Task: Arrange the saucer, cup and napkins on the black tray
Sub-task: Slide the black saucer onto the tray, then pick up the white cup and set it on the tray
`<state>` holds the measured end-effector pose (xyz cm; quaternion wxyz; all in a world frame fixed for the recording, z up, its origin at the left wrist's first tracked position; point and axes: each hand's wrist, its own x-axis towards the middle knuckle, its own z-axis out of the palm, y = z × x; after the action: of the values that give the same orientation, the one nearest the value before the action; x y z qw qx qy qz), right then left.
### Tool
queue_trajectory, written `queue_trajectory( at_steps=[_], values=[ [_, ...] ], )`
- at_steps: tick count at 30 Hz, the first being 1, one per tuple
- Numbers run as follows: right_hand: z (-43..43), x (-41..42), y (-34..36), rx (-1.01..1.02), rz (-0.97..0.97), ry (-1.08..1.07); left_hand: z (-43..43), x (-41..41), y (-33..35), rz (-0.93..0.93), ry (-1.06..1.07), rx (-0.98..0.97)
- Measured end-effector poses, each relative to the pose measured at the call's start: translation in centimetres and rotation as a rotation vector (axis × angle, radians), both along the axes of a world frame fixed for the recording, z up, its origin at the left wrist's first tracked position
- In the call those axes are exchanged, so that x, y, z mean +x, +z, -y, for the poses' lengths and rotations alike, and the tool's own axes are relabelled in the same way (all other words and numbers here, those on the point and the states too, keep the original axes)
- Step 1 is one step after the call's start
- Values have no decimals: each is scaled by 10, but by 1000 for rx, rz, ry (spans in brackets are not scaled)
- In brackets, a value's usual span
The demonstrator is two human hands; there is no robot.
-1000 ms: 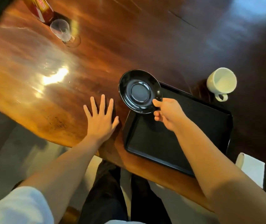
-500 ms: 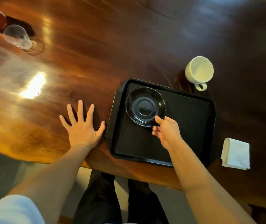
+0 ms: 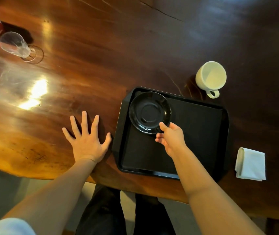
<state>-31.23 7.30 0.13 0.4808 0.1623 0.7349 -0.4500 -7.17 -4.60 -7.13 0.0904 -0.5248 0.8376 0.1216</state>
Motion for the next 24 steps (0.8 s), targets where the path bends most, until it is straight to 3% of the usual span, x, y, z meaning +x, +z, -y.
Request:
queue_trajectory(
  at_steps=[4, 10, 18, 20, 24],
  values=[
    [1, -6, -1, 124, -136, 136, 0, 0, 0, 0, -5, 5],
    [-1, -47, 28, 214, -119, 487, 0, 3, 0, -21, 5, 6],
    [10, -154, 46, 310, -794, 91, -1, -2, 5, -68, 33, 22],
    [14, -165, 37, 336, -798, 55, -2, -2, 5, -62, 34, 21],
    [21, -167, 23, 246, -475, -63, -1, -1, 5, -59, 34, 5]
  ],
)
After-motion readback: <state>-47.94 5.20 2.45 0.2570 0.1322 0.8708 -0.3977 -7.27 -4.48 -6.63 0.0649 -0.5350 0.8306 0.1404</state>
